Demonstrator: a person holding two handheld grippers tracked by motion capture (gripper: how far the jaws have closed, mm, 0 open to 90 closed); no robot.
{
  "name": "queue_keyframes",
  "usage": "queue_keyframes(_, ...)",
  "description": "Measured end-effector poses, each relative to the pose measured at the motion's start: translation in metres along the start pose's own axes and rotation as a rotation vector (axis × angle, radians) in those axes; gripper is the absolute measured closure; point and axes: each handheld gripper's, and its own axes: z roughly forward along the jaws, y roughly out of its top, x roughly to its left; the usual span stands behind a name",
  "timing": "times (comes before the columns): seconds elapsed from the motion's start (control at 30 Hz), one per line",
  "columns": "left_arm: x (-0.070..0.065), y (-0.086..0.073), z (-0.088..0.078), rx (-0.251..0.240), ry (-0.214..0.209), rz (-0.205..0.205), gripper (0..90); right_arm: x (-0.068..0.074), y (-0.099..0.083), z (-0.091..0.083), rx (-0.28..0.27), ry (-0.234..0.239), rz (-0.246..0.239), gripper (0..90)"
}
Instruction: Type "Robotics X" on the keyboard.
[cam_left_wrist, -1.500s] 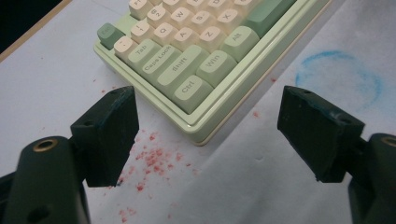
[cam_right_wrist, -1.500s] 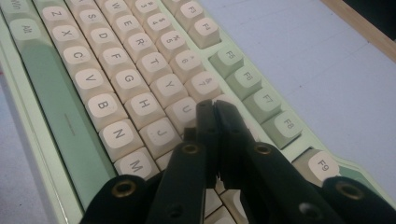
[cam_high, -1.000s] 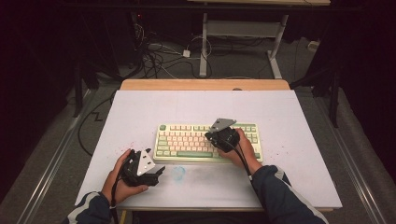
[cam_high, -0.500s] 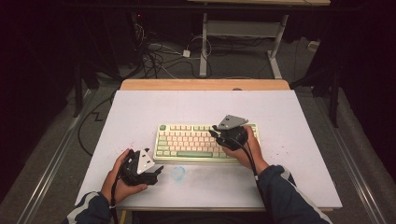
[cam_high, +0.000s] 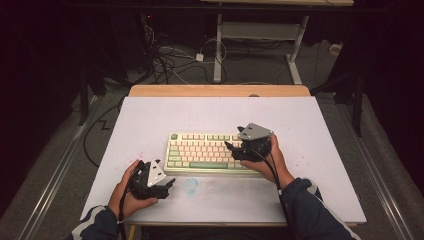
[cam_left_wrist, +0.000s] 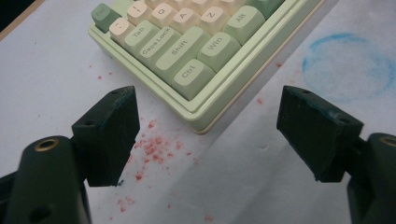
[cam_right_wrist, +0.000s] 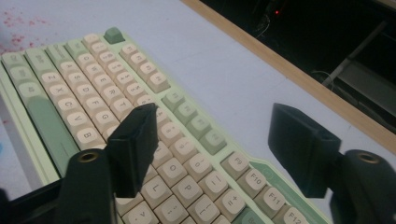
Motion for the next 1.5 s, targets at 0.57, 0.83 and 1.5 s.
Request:
queue_keyframes(0.57,0.000,0.000,-0.001,0.000,0.015,0.006,21.9,0.000,-0.019,-0.036,-0.037,-0.056,-0.032,24.6)
queue_keyframes(0.83,0.000,0.001,-0.001,-0.005,0.013,0.006,23.4,-0.003,-0.036,-0.057,-0.049,-0.089,-0.037,25.2)
queue_keyframes(1.5,0.007,0.013,-0.009,-0.023,-0.002,-0.030,57.2,-0.003,-0.078,-0.088,-0.039,-0.123,0.005,25.4)
